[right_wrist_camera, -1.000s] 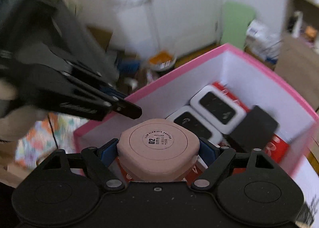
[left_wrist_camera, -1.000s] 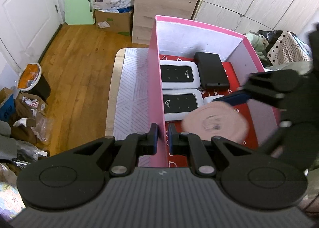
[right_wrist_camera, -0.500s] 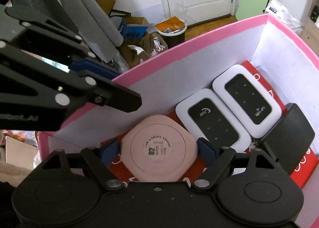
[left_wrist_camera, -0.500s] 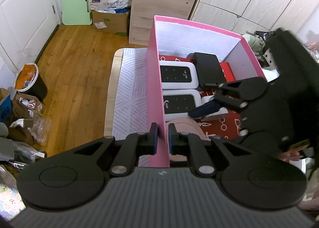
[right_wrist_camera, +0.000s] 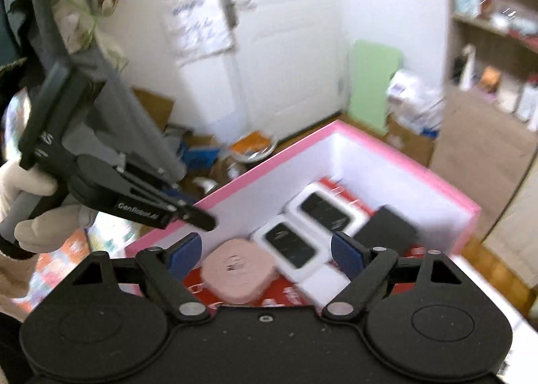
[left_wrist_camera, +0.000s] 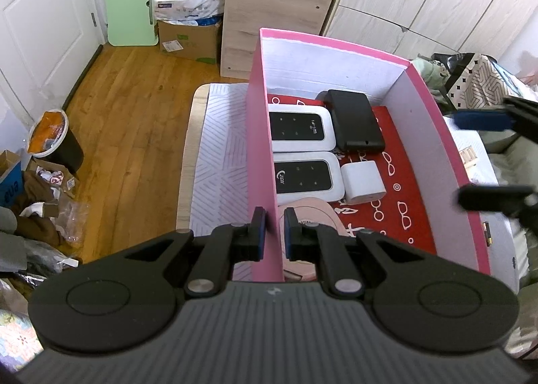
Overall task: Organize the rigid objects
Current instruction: 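Move the open right tool back to the cream plastic holder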
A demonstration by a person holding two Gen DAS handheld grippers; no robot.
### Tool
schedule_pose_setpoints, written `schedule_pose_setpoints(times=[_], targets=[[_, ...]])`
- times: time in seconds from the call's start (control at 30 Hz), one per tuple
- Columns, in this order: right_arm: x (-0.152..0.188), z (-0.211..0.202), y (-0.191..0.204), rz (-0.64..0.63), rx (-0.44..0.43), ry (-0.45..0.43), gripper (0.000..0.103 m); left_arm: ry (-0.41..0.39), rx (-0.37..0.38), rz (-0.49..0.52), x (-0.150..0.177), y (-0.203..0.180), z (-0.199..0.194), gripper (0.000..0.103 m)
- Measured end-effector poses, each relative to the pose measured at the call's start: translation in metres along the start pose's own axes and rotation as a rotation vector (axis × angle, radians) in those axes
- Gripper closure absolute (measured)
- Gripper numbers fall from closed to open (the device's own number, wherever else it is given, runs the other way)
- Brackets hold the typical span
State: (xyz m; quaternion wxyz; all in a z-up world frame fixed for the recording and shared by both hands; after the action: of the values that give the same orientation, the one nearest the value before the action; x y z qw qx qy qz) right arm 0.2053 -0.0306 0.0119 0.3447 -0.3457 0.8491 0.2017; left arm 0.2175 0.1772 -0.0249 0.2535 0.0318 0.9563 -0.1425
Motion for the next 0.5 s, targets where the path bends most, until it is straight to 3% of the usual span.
schedule_pose_setpoints(times=[0.1, 0.23, 0.37, 0.5], targets=[[0.008, -0.023, -0.018, 0.020, 0.063, -0.080, 0.015, 0.004, 0.001, -0.011, -0.001, -0.001, 0.000, 0.093], [0.032, -0.049, -0.058, 0.173, 0.158, -0.156, 0.015, 0.005, -0.016, 0.002, -0.001, -0.004, 0.000, 0.092], [0.071, -0.064, -0.093, 0.283, 0.245, -0.177, 0.015, 0.004, -0.017, -0.005, 0.000, -0.003, -0.001, 0.092], [0.105, -0.068, -0.108, 0.309, 0.351, -0.163, 0.015, -0.004, -0.025, -0.008, 0.000, -0.004, 0.000, 0.092]])
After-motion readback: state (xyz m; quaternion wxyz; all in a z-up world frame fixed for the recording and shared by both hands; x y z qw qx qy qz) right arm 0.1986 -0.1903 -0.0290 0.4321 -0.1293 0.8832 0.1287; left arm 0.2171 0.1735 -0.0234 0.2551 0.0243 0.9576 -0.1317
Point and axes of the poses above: each gripper's, at about its wrist camera, not at the fingertips, and z roughly the way its jaws point, y to its left, x to its underside, the point moved 3 cm from there along z, roughly the way its jaws point, and after that the axes turned 5 degrees about x, right-handed, at the moved point
